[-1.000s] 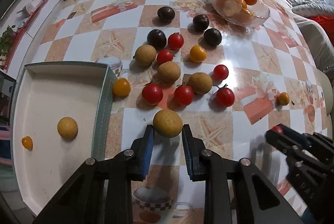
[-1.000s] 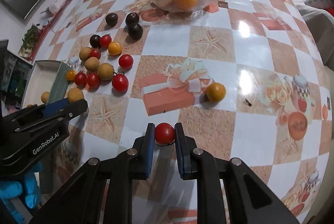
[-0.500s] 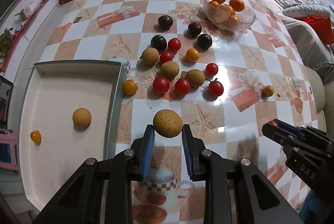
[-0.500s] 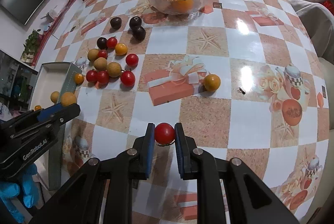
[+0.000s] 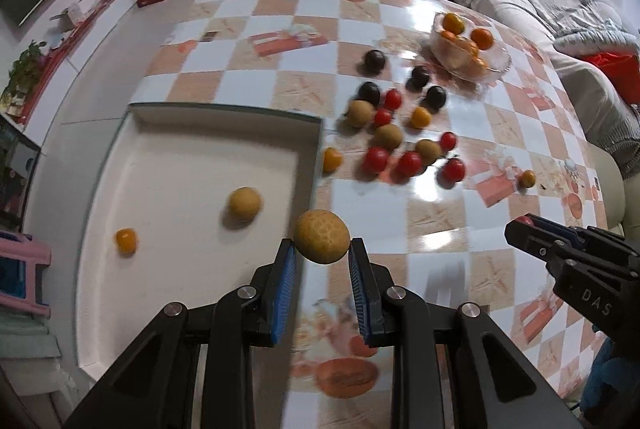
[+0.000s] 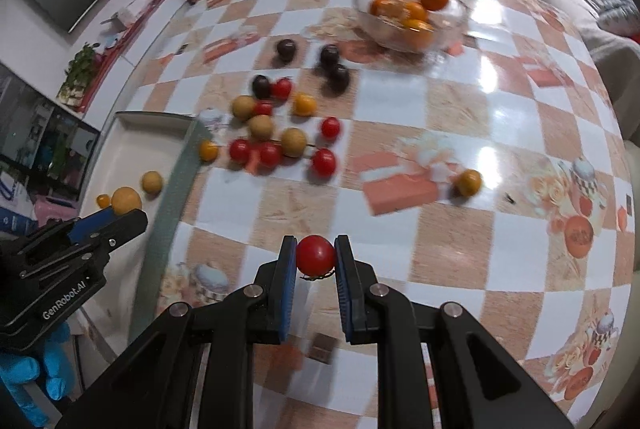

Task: Organize fruits
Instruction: 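Carry both fruits over the white tray and open both tools to release them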

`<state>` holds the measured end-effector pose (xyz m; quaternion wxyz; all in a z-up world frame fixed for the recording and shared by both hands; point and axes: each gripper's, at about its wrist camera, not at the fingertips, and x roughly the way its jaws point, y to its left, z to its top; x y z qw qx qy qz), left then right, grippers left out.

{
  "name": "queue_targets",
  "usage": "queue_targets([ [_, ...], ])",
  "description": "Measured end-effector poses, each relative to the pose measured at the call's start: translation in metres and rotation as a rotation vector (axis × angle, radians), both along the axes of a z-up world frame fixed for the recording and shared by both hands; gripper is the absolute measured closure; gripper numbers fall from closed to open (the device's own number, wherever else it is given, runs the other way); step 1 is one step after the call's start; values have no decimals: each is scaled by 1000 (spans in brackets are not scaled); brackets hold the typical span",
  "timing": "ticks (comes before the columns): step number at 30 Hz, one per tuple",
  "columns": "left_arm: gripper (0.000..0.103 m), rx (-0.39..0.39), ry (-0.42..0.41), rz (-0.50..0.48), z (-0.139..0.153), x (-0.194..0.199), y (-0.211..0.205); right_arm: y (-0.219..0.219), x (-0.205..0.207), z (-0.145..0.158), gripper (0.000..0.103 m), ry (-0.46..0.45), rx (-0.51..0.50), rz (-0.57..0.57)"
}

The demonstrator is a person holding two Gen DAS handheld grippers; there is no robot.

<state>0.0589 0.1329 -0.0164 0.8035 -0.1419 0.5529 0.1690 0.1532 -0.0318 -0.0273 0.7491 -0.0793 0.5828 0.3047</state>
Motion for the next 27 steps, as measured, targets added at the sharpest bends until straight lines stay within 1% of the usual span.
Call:
queue_targets([
  [7,75,19,16,62,-2,-32,33,47,-22,9,83,-2,21,84],
  [14,75,42,50,136,-12,-68,70,101,-50,11,83,13,36,182],
  [22,75,52,103,203,-32,-102,105,153,-81,-2,83,53,20,280],
  [27,75,48,137,215,-46,-113,117,175,-96,-18,83,85,-11,320],
])
